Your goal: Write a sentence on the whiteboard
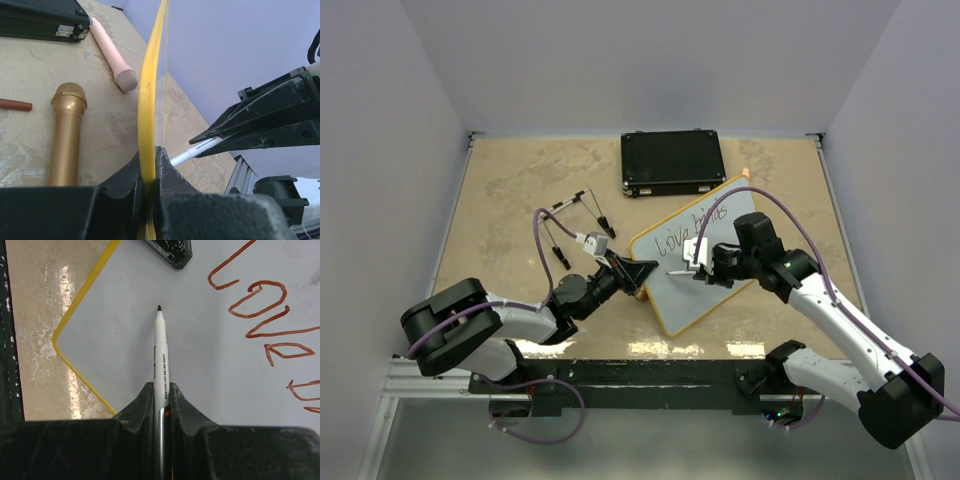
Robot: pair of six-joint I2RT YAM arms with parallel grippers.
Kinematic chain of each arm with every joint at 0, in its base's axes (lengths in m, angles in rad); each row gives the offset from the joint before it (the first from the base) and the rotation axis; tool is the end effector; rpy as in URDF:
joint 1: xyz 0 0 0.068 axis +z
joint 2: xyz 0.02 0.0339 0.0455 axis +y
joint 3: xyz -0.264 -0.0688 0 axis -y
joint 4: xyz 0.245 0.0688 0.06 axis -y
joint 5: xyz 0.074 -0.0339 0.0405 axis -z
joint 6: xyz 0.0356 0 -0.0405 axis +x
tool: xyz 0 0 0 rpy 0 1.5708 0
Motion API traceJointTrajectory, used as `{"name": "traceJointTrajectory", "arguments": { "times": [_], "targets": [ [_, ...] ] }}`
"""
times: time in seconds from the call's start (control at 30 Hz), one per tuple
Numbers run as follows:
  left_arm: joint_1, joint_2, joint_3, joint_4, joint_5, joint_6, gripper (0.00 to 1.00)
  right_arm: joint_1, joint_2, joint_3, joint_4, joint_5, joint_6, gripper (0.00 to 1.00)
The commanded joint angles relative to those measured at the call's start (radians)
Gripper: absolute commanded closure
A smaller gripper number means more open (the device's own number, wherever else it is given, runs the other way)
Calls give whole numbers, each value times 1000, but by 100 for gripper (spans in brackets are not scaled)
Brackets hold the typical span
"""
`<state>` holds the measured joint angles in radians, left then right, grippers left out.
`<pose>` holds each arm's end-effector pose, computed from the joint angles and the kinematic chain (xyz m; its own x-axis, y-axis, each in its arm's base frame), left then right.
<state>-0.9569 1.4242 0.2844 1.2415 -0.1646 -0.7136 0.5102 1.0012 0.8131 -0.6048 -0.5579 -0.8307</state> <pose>0.1470 -0.1984 0.1882 -0.4221 -0.5219 -0.7412 0.5769 0.4760 -0.6638 0.1676 0.1154 0.2747 0.1261 -0.6473 -0.7517 -0.9571 0.1200 -0.2639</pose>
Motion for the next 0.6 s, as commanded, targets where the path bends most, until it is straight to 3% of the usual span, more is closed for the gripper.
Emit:
{"name": "traceJointTrajectory", "arguments": {
  "times": [0.0,0.57],
  "targets": [
    [3,7,4,3,-67,112,100,5,-1,-3,28,19,7,100],
    [1,2,-2,4,-73,120,100,7,17,3,-32,15,-33,100]
  ]
}}
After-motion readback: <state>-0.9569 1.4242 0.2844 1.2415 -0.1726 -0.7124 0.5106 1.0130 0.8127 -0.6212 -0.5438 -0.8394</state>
